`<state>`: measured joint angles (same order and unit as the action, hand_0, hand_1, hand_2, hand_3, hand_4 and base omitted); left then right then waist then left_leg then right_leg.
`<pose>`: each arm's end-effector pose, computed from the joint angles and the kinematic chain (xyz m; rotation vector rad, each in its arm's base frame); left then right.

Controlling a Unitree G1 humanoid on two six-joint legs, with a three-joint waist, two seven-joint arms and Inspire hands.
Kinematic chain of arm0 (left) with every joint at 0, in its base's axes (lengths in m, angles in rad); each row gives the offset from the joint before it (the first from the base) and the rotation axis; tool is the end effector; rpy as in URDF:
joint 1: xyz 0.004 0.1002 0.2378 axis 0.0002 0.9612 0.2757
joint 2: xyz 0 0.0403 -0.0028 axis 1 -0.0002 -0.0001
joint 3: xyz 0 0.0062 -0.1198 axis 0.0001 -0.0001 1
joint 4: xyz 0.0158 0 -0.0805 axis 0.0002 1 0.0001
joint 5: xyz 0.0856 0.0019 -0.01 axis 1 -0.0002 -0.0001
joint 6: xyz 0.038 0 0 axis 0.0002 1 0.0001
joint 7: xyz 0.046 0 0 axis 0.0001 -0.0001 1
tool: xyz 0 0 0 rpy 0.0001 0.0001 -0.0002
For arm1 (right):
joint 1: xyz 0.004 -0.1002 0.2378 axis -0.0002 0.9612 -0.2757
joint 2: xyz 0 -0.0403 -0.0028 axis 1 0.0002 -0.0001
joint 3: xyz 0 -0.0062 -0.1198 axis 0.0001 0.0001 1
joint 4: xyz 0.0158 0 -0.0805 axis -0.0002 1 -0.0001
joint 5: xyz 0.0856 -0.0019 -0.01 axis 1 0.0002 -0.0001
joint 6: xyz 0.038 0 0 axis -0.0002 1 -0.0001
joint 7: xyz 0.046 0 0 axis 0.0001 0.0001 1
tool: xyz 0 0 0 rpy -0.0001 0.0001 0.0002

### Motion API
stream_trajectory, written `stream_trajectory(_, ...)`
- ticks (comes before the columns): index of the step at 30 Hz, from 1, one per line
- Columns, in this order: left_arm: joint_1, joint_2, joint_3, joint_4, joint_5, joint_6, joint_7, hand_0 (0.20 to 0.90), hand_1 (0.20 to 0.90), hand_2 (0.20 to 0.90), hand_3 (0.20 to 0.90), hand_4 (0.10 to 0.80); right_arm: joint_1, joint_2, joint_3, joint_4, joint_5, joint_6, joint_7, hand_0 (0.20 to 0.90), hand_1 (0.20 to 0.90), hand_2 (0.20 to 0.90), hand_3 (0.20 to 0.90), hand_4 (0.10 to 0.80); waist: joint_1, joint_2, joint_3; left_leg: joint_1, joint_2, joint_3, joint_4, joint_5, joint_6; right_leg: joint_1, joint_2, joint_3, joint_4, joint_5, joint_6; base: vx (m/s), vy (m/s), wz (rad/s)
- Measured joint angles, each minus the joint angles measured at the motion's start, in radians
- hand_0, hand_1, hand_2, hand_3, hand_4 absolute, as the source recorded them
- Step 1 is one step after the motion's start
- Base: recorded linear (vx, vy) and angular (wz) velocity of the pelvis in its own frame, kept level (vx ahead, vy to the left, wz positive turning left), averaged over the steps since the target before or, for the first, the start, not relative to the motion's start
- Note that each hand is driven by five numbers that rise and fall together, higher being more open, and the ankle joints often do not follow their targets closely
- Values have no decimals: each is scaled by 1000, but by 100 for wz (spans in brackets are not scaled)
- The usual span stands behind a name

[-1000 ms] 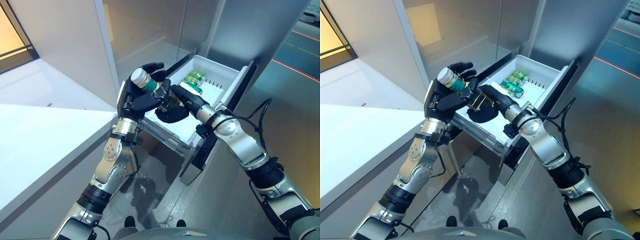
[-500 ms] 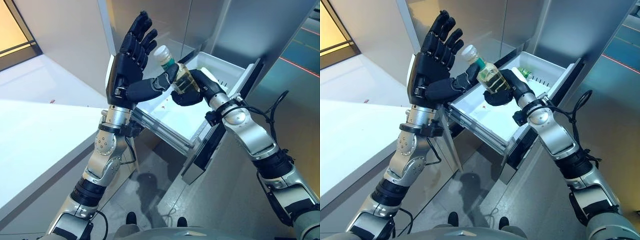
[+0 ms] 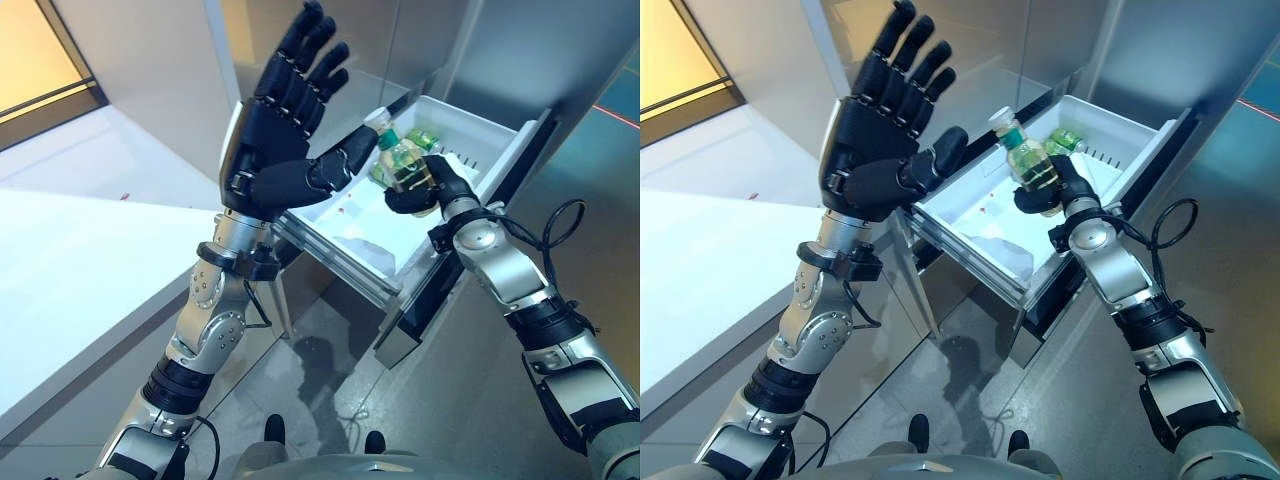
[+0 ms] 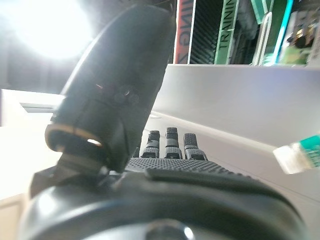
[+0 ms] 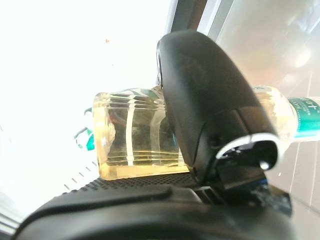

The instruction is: Put drinks into fridge and close the fridge

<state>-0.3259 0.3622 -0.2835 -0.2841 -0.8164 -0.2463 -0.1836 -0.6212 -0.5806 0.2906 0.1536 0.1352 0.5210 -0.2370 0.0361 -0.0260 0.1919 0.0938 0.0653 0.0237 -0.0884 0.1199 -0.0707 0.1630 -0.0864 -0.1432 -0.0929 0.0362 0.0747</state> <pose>0.2234 0.1460 0.1398 -0.4453 -0.6456 -0.6800 0.2969 -0.2042 0.1365 -0.5825 0.0597 -0.1363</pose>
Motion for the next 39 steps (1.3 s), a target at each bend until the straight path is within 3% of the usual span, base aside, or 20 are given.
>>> stream_trajectory(7,159,46,-16,87,-97,239,-166,900,900,900,900,800,-3,-61,-48,188,11,-80,-40,300,300,300,200,100,50,31,5,-6,-11,-47,0,9,3,22,-6,-46,-3,-11,3,55,40,21)
stream_trajectory(14,377,138,-34,362,-10,319,-190,900,900,900,900,800,-32,-150,-43,489,22,-126,-10,300,300,300,200,100,106,75,14,-23,-17,-101,0,21,0,38,-6,-107,-5,-22,3,37,48,24)
stream_trajectory(17,445,162,-35,444,45,323,-196,900,900,900,900,800,-78,-159,-40,592,21,-134,29,300,300,300,200,100,128,88,14,-32,-17,-114,0,27,-2,37,-5,-121,-5,-24,3,10,42,17)
stream_trajectory(22,448,149,-76,650,173,286,-227,900,900,900,900,800,-106,-159,6,732,17,-138,137,300,300,300,200,100,157,94,13,-42,-21,-137,0,33,-2,39,-4,-144,-5,-26,3,11,37,15)
stream_trajectory(32,443,50,-95,1018,312,211,-237,900,900,900,900,800,-125,-147,62,931,-235,-217,379,300,300,300,200,100,182,94,13,-65,-30,-172,0,43,0,35,-6,-169,0,-30,6,-5,6,11)
stream_trajectory(39,403,-7,-70,1154,388,149,-224,900,900,900,900,800,-145,-142,63,984,-267,-241,435,300,300,300,200,100,183,90,13,-66,-31,-177,0,46,-1,38,-5,-171,0,-30,6,15,5,2)
